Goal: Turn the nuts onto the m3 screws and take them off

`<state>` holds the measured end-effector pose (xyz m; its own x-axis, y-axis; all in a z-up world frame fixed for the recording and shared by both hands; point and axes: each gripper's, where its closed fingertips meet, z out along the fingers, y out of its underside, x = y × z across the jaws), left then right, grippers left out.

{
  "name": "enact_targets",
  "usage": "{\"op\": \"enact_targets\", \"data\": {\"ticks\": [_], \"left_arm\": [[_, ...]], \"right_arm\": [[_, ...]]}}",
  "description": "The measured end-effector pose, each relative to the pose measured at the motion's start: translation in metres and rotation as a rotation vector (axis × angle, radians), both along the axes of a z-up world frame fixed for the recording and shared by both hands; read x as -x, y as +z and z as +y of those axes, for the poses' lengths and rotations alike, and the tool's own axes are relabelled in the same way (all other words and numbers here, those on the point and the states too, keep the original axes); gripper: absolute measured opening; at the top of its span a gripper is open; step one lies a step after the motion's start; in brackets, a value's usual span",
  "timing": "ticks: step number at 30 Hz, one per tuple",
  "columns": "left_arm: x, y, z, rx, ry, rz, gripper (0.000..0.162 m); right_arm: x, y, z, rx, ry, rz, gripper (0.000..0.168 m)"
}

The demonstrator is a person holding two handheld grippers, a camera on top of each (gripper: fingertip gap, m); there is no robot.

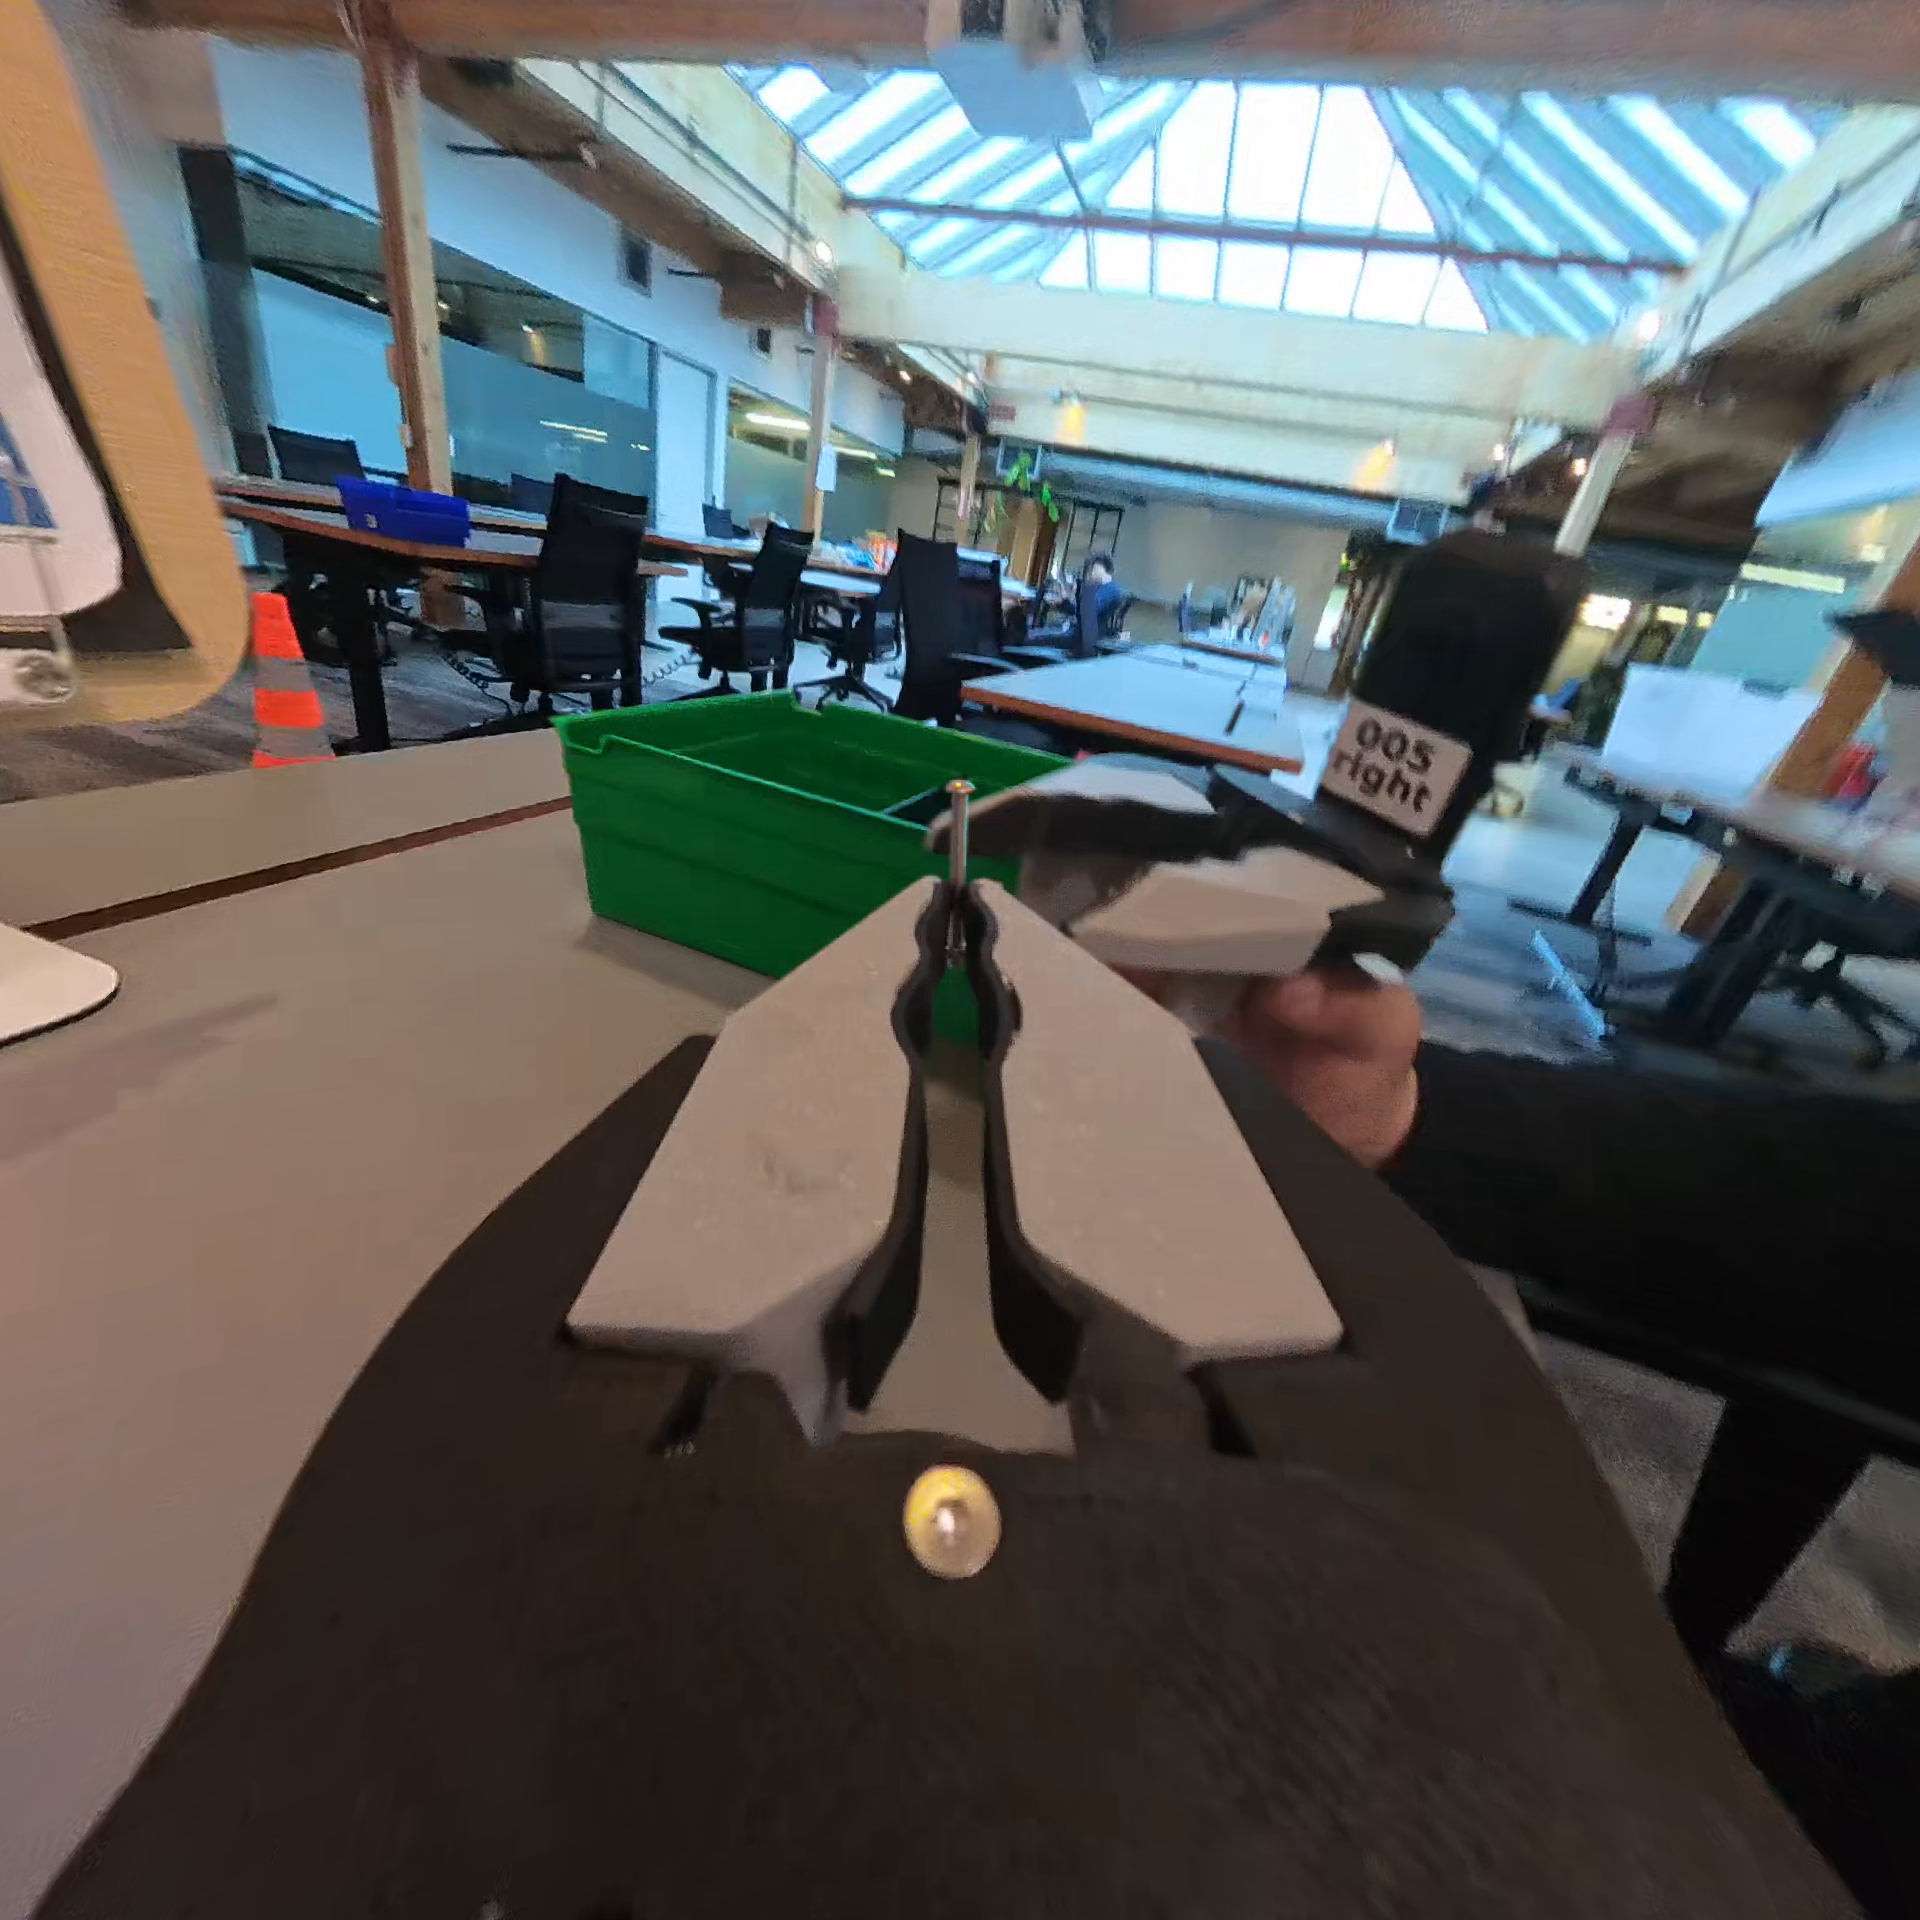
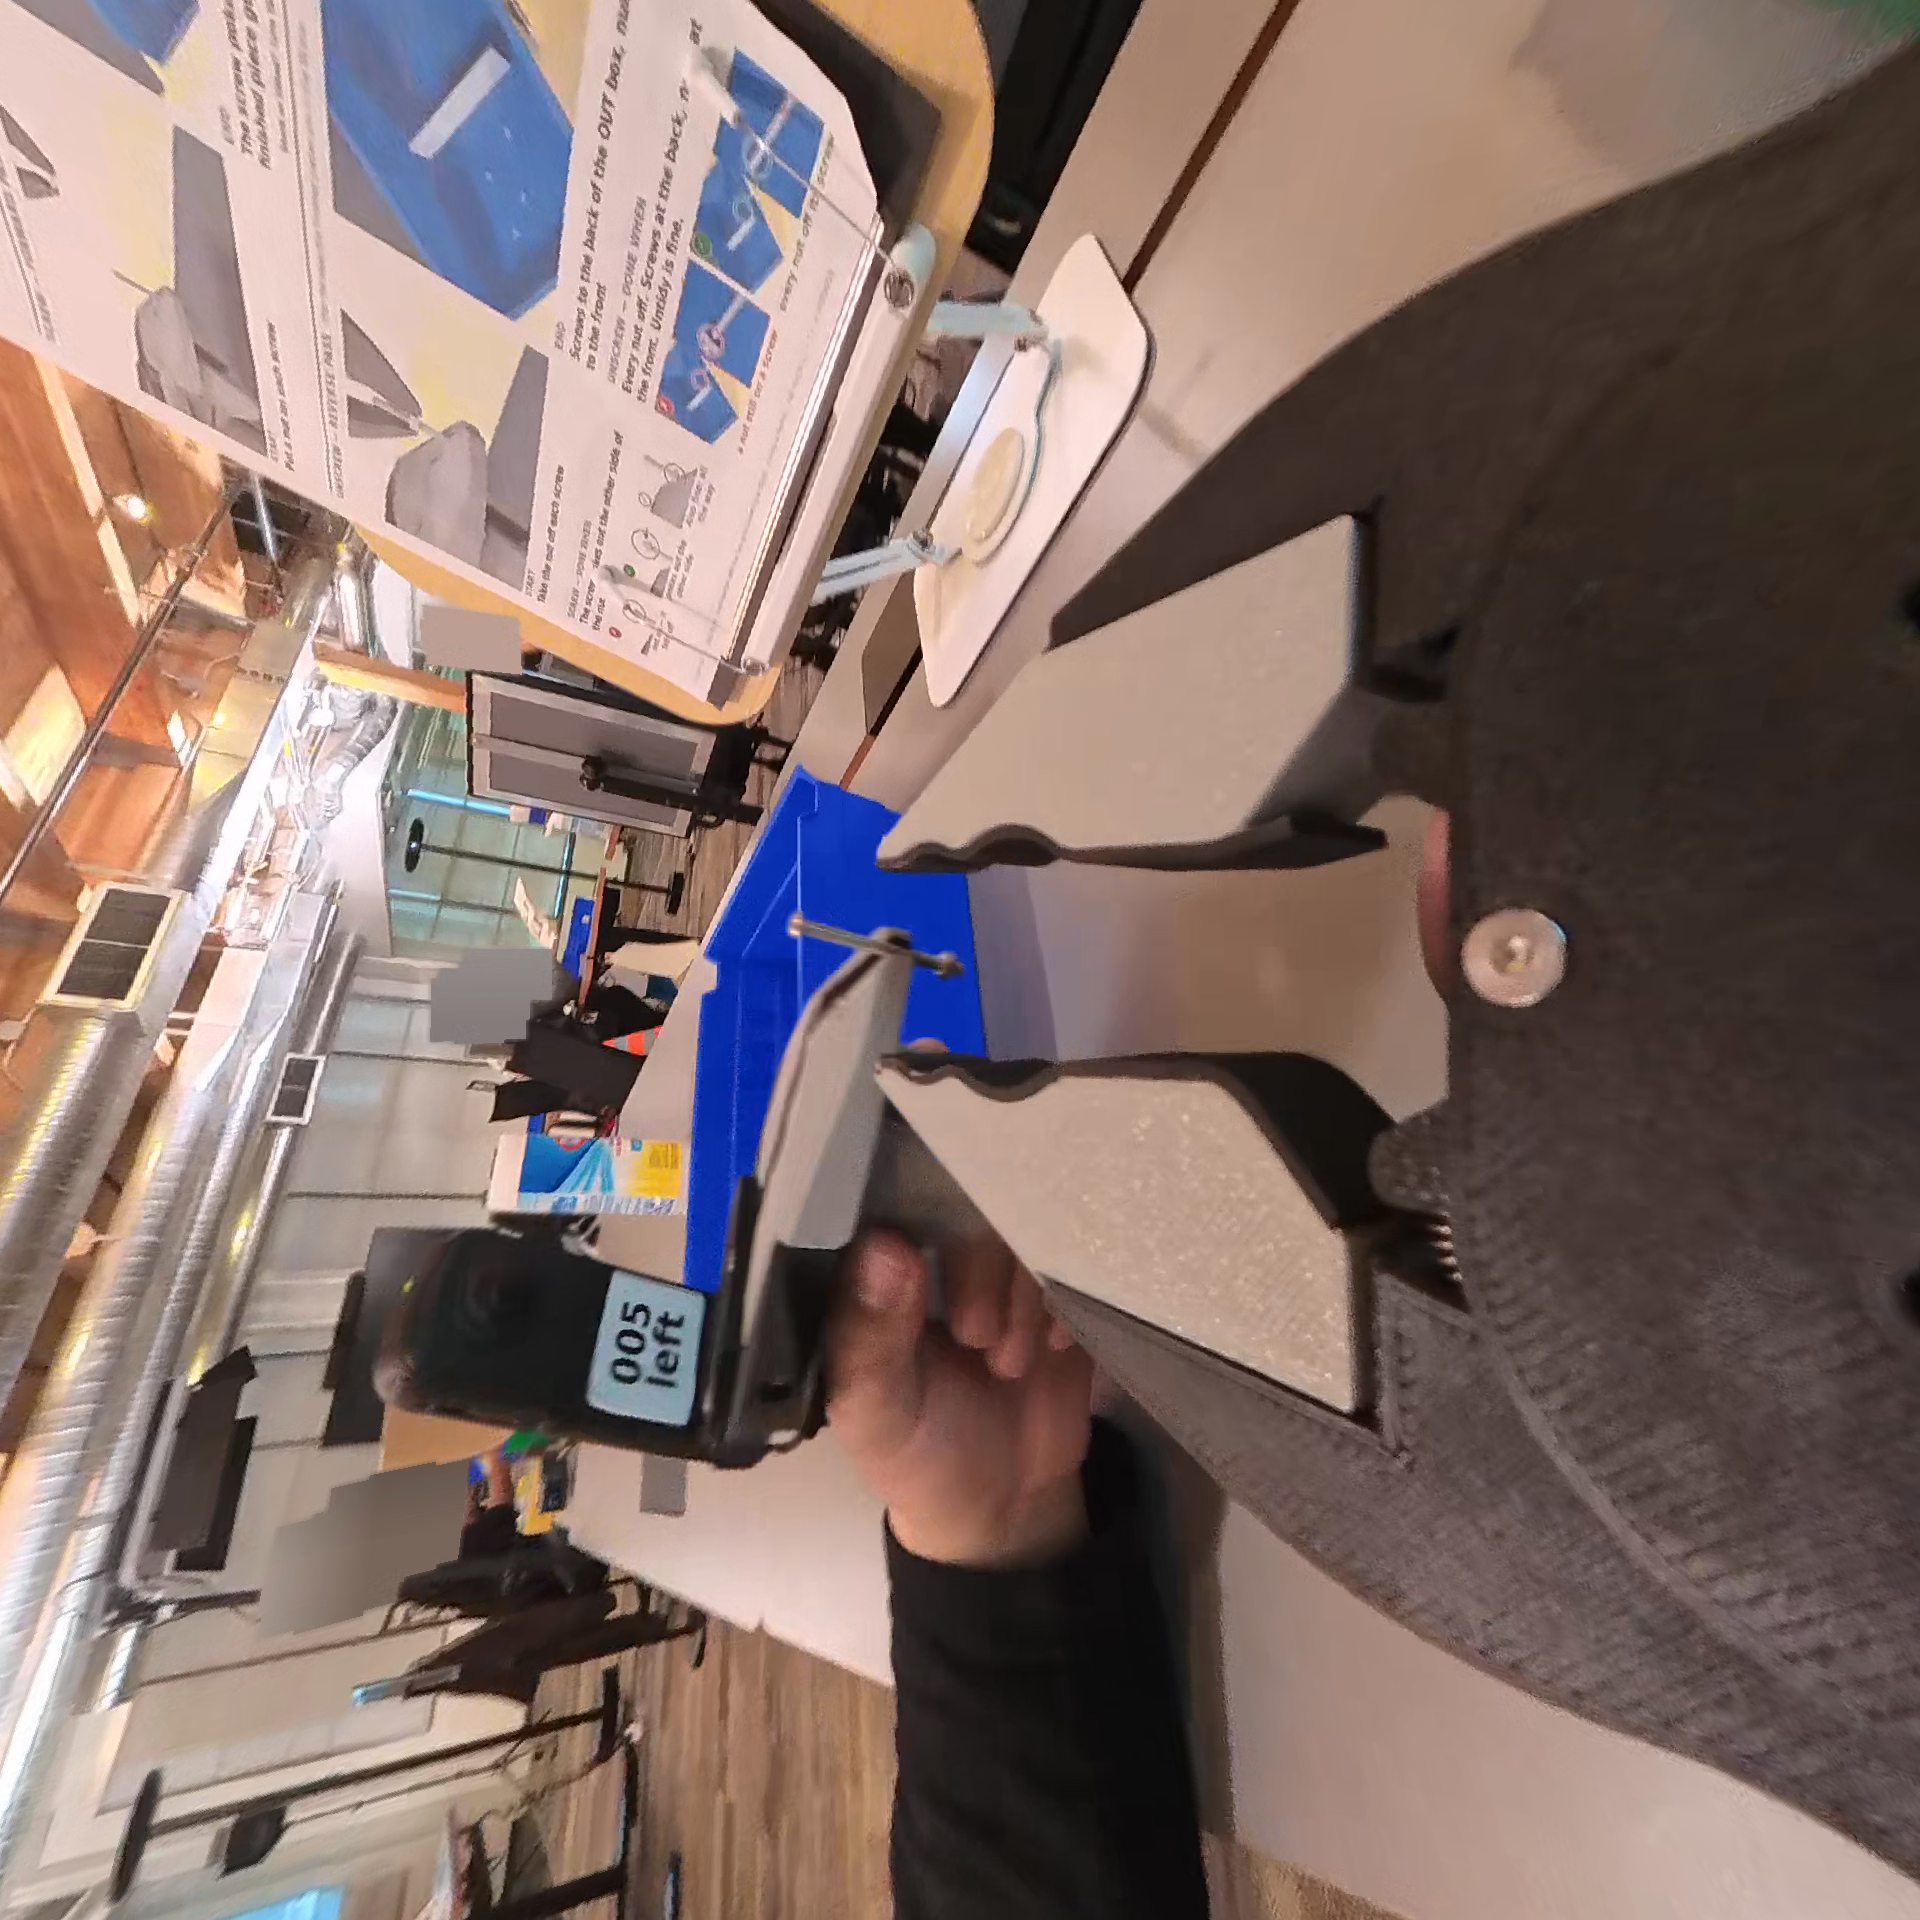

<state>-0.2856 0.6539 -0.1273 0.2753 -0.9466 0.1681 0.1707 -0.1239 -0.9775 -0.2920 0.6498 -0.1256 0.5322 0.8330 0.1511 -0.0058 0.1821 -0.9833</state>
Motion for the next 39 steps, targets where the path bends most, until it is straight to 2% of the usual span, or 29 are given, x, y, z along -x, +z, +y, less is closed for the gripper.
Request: {"op": "enact_targets", "data": {"ticks": [3,10,16,19,26,33,35,37,39], "left_arm": [[-0.003,-0.007,0.005,-0.021,0.054,0.052,0.000],[-0.008,-0.014,-0.004,-0.085,0.046,0.132,0.001],[-0.012,-0.021,-0.008,-0.167,0.066,0.200,0.000],[-0.012,-0.025,-0.007,-0.162,0.062,0.215,0.001],[-0.010,-0.027,-0.002,-0.109,0.073,0.190,0.001],[-0.019,-0.042,-0.006,-0.076,0.043,0.251,0.014],[-0.019,-0.041,-0.008,-0.098,0.050,0.248,0.012],[-0.017,-0.039,-0.007,-0.108,0.062,0.242,0.004],[-0.015,-0.037,-0.007,-0.108,0.058,0.234,0.003]], "right_arm": [[-0.002,0.006,-0.002,0.035,0.043,0.065,0.031],[-0.012,0.014,-0.001,0.082,0.066,0.143,0.025],[-0.004,-0.006,0.004,0.175,0.082,0.068,0.015],[-0.002,-0.014,0.006,0.211,0.085,0.033,0.001],[-0.007,-0.012,0.010,0.219,0.060,0.059,0.001],[-0.005,-0.008,0.004,0.219,0.100,0.071,0.001],[-0.003,-0.010,0.003,0.226,0.110,0.063,0.001],[-0.002,-0.011,0.003,0.224,0.114,0.057,0.001],[-0.003,-0.010,0.002,0.223,0.119,0.062,0.001]]}}
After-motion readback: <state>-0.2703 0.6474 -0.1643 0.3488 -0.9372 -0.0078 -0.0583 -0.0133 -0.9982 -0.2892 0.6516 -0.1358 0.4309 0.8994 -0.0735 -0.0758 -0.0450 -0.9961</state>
